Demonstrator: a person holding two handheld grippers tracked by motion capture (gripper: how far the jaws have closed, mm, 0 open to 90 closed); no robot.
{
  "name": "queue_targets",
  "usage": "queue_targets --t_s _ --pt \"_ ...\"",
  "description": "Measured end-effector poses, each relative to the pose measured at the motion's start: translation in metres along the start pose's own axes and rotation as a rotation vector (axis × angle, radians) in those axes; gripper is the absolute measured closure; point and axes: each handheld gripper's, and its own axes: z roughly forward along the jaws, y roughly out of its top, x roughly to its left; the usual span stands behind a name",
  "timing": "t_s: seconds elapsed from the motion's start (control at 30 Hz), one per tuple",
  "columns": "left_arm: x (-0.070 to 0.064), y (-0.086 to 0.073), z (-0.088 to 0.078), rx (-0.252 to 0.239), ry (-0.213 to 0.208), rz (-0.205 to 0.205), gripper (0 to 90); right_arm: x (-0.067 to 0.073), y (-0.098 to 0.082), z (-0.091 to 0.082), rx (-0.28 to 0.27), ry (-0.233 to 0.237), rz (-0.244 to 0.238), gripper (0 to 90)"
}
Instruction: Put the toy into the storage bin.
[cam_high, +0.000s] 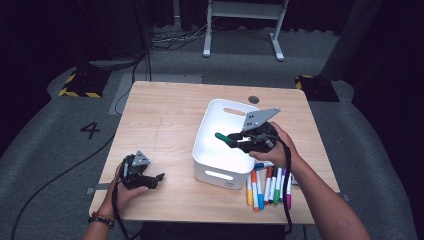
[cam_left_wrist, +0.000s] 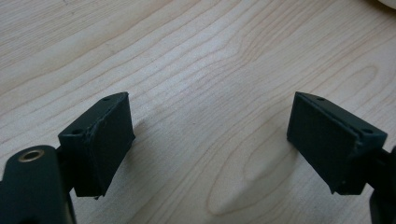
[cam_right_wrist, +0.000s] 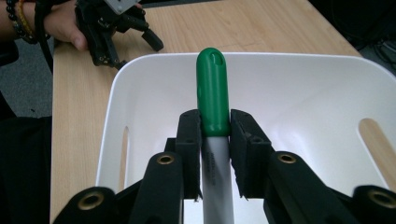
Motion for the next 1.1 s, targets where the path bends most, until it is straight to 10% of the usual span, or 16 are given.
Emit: queue_targets --t_s 0.87,1.1 --pt "0.0 0.0 0.0 0.003 -0.001 0.004 14.7 0.018 -0.003 0.042 0.275 0.114 -0.008 73.5" --pt "0.0 0.0 0.0 0.002 0.0 0.009 14.8 0.017 -0.006 0.04 0.226 0.099 -0.017 61.3"
